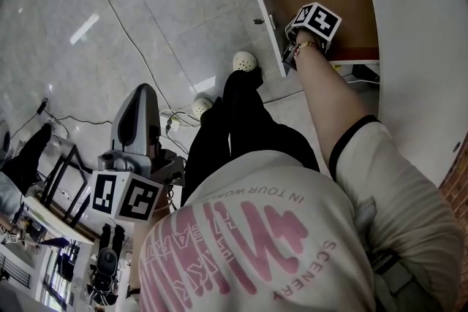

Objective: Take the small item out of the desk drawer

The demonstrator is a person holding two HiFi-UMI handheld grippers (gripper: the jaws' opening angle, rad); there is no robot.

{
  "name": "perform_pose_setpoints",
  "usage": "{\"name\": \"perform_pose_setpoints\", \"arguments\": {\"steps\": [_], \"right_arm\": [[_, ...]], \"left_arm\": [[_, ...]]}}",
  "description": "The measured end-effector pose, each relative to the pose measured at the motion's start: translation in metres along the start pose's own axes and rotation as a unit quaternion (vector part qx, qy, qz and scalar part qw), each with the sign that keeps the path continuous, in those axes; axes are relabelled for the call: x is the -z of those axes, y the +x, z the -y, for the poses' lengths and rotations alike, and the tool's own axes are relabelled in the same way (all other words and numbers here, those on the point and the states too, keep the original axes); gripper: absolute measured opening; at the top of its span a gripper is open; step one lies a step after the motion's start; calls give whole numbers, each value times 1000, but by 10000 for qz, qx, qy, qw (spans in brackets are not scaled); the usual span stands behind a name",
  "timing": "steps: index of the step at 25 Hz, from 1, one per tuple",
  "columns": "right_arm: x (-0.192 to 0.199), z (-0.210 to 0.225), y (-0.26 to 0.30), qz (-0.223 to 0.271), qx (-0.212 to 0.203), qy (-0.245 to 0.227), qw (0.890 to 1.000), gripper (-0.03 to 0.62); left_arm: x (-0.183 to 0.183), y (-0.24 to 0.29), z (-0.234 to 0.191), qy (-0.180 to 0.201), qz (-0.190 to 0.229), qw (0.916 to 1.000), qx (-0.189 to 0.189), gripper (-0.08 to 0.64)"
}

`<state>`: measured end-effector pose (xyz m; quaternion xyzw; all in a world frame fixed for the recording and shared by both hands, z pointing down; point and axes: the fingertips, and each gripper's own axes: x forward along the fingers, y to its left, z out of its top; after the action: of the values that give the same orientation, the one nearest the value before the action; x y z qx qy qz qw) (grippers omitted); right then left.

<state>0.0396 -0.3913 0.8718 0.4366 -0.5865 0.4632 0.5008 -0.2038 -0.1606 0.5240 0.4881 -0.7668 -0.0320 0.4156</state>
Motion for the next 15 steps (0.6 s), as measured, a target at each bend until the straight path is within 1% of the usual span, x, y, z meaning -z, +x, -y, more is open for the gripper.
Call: {"name": "perform_pose_setpoints", "arguments": {"steps": [5,9,12,15], "right_arm": [[0,2,1,-8,23,6,10000,163],[2,4,1,-45,-15,11,10000,155],[1,1,-1,-93,-69,-17,9999,140],[-1,0,-1,-117,-90,-31,9999,138]], "left_arm": [[1,2,-2,-3,-37,9999,-98,5],[1,3,4,61,-47,9999,-89,5],[-5,6,8,99,-66,9999,-58,5],[-12,7,10,161,-58,9998,-57,5]]}}
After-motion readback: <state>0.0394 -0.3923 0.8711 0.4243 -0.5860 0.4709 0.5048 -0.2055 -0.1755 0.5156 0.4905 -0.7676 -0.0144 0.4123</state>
